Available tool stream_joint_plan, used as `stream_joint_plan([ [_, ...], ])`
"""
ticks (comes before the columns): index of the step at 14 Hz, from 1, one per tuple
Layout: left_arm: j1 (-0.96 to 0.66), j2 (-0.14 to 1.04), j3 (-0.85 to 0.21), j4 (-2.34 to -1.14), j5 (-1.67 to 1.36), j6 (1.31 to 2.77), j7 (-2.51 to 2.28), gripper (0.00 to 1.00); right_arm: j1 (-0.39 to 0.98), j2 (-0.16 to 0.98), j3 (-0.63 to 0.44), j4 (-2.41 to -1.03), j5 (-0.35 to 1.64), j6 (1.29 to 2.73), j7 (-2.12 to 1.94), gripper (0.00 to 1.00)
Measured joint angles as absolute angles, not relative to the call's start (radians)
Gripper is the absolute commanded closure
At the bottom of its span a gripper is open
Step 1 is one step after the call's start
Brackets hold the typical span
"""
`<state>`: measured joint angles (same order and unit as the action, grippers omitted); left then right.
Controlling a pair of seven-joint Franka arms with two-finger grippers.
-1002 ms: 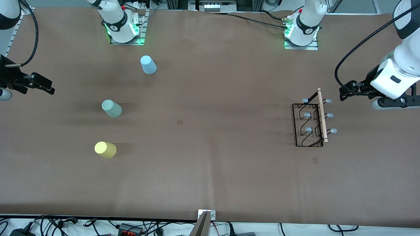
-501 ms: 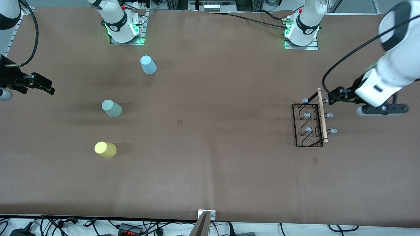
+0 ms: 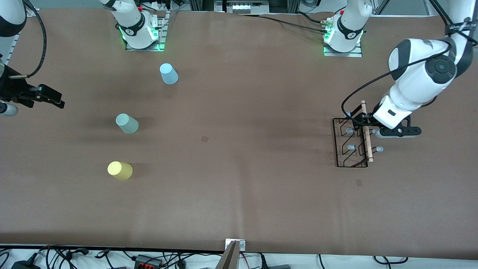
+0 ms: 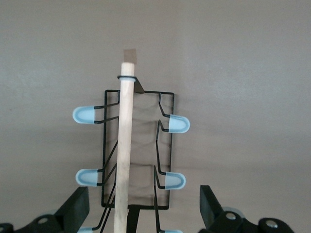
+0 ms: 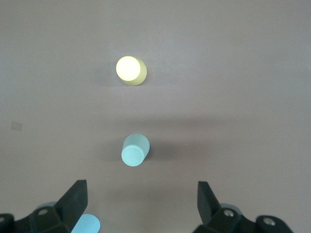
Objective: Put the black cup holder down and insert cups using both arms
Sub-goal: 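Grasp the rack handle with the left gripper while the right gripper reaches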
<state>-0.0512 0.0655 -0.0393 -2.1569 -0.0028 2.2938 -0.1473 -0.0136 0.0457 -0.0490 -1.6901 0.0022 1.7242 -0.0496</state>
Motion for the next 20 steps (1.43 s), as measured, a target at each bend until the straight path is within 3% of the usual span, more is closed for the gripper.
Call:
stream_joint_plan([
  [2,-0.051,0.064,-0.039,-2.207,-0.003,2.350,-0.142,0.03,-0.014,0.068,-0.049,-1.692,0.002,1.725,-0.050,0.00],
  [4,-0.051,0.064,-0.038,-2.232,-0.003,2.371,-0.124,0.14,-0.014,0.098,-0.048,-1.692,0.002,1.726,-0.050,0.00],
  [7,-0.048,0.068,-0.033,-2.245,-0.003,2.378,-0.109,0.45,-0.013,0.138,-0.048,-1.692,0.002,1.726,-0.050,0.00],
  [11,-0.047,0.079,-0.029,-2.261,-0.003,2.413,-0.105,0.75,-0.004,0.183,-0.043,-1.692,0.002,1.726,-0.050,0.00],
  [13,-0.044,0.084,-0.028,-2.267,-0.003,2.418,-0.102,0.95,0.004,0.197,-0.041,-1.692,0.002,1.726,-0.049,0.00],
  [14,-0.043,0.086,-0.027,-2.267,-0.003,2.421,-0.101,0.99,0.006,0.203,-0.041,-1.692,0.002,1.727,-0.049,0.00],
  [20,-0.047,0.087,-0.028,-2.240,-0.003,2.381,-0.099,0.99,0.025,0.257,-0.040,-1.693,0.002,1.726,-0.049,0.00],
])
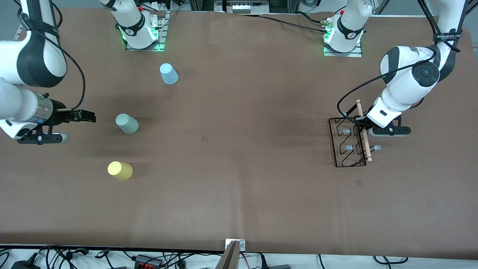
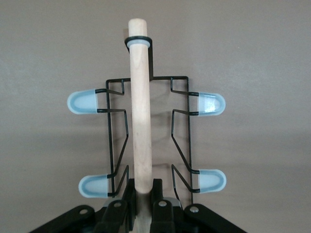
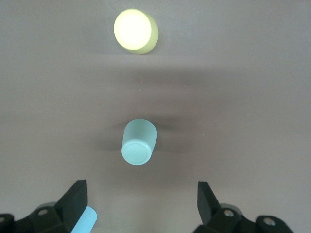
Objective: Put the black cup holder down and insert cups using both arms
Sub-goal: 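Grasp the rack handle with the left gripper while the right gripper reaches, then place the rack with the left gripper while the right gripper grips the cup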
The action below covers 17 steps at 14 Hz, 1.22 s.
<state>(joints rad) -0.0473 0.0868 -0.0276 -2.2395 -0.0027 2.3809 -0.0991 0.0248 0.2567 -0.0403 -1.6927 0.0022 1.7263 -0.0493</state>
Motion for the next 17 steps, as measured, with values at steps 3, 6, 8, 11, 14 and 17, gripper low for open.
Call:
stream_joint_plan([
  [3,-0.063,0.087,-0.054,-2.119,-0.003,2.194,-0.099,0.99,0.045,0.304,-0.040,-1.695,0.002,1.726,-0.048,0.00],
  [6,-0.082,0.087,-0.124,-2.012,-0.003,2.088,-0.116,0.99,0.051,0.348,-0.040,-1.713,0.002,1.745,-0.044,0.00],
  [8,-0.089,0.093,-0.186,-1.982,-0.003,2.080,-0.179,0.99,0.054,0.362,-0.040,-1.768,0.002,1.802,-0.044,0.00],
  [11,-0.097,0.133,-0.288,-1.937,-0.004,2.080,-0.328,0.99,0.078,0.359,-0.040,-1.882,0.002,1.900,-0.040,0.00],
  [14,-0.108,0.199,-0.368,-1.883,-0.004,2.080,-0.449,0.99,0.082,0.356,-0.040,-1.950,0.002,1.959,-0.027,0.00],
  [17,-0.122,0.258,-0.419,-1.841,-0.004,2.081,-0.551,0.99,0.081,0.355,-0.040,-1.985,0.002,1.987,-0.017,0.00],
])
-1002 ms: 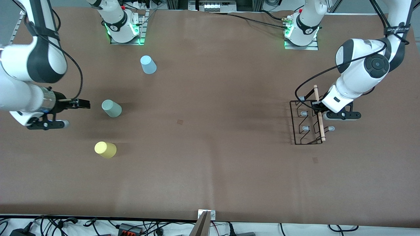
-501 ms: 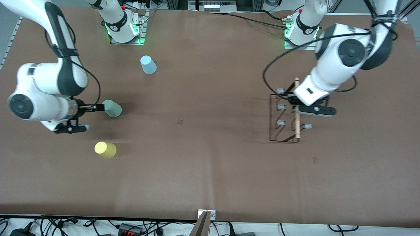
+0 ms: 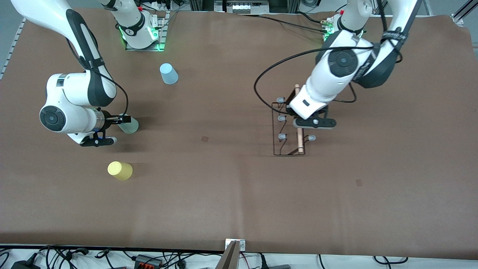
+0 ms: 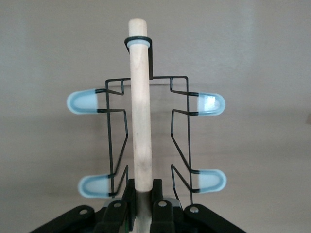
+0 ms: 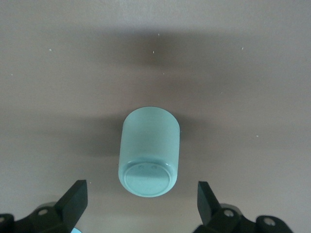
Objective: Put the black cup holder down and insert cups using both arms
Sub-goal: 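Place the rack with the left gripper while the right gripper grips the cup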
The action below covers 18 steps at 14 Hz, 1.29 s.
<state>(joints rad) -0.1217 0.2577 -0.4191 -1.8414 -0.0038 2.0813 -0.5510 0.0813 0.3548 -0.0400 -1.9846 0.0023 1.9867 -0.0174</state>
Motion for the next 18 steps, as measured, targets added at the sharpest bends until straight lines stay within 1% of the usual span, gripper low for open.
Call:
stream_joint_plan([
  [3,-0.148,0.306,-0.437,-1.785,-0.004,2.081,-0.599,0.99,0.081,0.355,-0.040,-2.021,0.002,2.032,0.009,0.00],
  [6,-0.168,0.352,-0.453,-1.757,-0.004,2.085,-0.643,0.99,0.080,0.355,-0.041,-2.058,0.002,2.072,0.025,0.00],
  [9,-0.198,0.405,-0.460,-1.731,-0.004,2.121,-0.709,1.00,0.080,0.354,-0.041,-2.064,0.002,2.086,0.039,0.00],
  [12,-0.217,0.460,-0.476,-1.678,0.024,2.123,-0.769,1.00,0.080,0.355,-0.042,-2.084,0.002,2.144,0.041,0.00],
  [15,-0.225,0.501,-0.492,-1.665,0.072,2.124,-0.844,0.99,0.080,0.355,-0.043,-2.096,0.002,2.158,0.043,0.00],
  [17,-0.226,0.515,-0.501,-1.656,0.083,2.131,-0.854,0.90,0.079,0.355,-0.043,-2.103,0.002,2.158,0.045,0.00],
  [18,-0.226,0.518,-0.501,-1.653,0.089,2.140,-0.857,0.82,0.079,0.355,-0.043,-2.106,0.002,2.158,0.045,0.00],
])
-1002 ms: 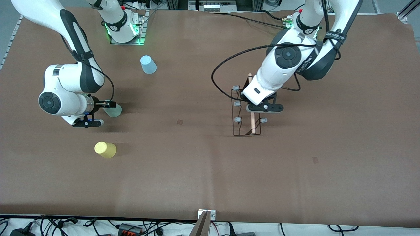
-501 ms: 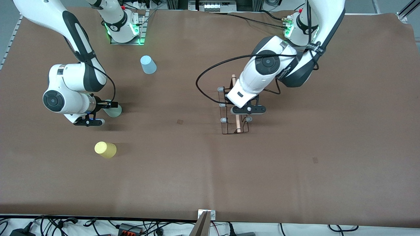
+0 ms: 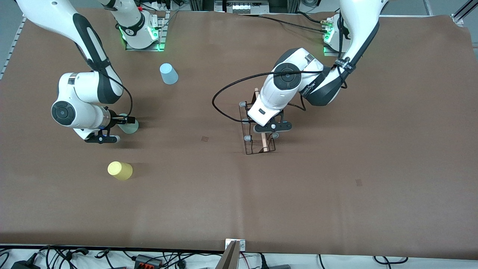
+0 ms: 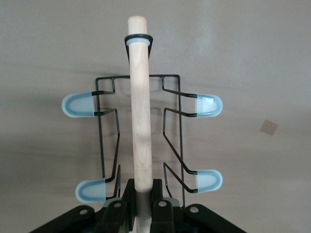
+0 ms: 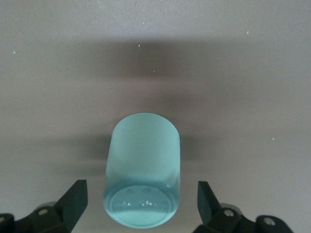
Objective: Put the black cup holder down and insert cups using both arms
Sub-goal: 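Place the rack with the left gripper while the right gripper grips the cup, then withdraw the left gripper while the right gripper lifts the teal cup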
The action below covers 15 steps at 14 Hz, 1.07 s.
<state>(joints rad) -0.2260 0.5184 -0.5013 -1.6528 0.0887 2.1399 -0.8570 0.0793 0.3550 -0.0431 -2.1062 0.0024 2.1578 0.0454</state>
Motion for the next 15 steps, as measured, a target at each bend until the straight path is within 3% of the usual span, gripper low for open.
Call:
stream_joint_plan([
  [1,-0.225,0.522,-0.500,-1.653,0.097,2.152,-0.859,0.72,0.079,0.355,-0.043,-2.109,0.002,2.157,0.045,0.04],
  [3,-0.222,0.528,-0.499,-1.651,0.098,2.164,-0.860,0.57,0.079,0.355,-0.043,-2.112,0.002,2.156,0.046,0.35],
  [5,-0.216,0.529,-0.498,-1.642,0.098,2.166,-0.862,0.53,0.080,0.355,-0.043,-2.113,0.002,2.156,0.046,0.58],
  [7,-0.205,0.528,-0.497,-1.602,0.098,2.121,-0.862,0.53,0.080,0.353,-0.043,-2.110,0.002,2.155,0.046,0.73],
  [10,-0.178,0.519,-0.493,-1.463,0.098,1.913,-0.853,0.51,0.081,0.347,-0.042,-2.092,0.002,2.145,0.046,0.77],
  [12,-0.156,0.505,-0.471,-1.374,0.101,1.777,-0.771,0.50,0.085,0.344,-0.039,-2.023,0.002,2.057,0.044,0.77],
  [15,-0.140,0.449,-0.366,-1.327,0.100,1.674,-0.583,0.35,0.134,0.336,-0.027,-1.821,0.043,1.853,0.044,0.77],
])
